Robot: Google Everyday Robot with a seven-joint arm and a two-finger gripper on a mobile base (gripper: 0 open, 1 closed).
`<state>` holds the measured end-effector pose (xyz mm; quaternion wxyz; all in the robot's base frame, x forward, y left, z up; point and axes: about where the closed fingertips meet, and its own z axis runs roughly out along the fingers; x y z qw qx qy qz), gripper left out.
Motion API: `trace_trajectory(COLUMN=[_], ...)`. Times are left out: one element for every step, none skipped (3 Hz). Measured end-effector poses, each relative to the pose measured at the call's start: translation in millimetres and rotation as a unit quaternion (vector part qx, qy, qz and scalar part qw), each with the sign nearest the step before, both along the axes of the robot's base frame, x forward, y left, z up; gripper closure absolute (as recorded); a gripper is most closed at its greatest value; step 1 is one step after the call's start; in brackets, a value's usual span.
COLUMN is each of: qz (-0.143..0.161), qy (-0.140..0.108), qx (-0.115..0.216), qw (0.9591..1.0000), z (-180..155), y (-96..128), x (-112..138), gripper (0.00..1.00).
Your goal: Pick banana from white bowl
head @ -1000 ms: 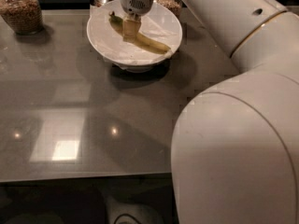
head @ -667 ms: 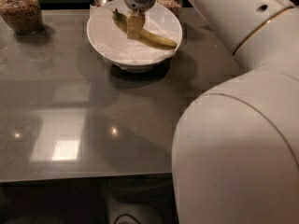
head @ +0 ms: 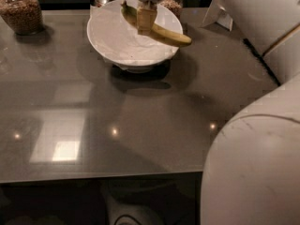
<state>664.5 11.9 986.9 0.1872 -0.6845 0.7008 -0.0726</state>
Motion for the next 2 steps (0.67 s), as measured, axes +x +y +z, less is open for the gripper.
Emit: trace_trajectory(qz=[-0.008,0.0], qy=[-0.009,-0.013], qx=[0.033,0.081], qw=[0.9994,0.9966], z=[9,6], y=[-10,-15], x=[-31,-71], gripper=[1.0,1.0])
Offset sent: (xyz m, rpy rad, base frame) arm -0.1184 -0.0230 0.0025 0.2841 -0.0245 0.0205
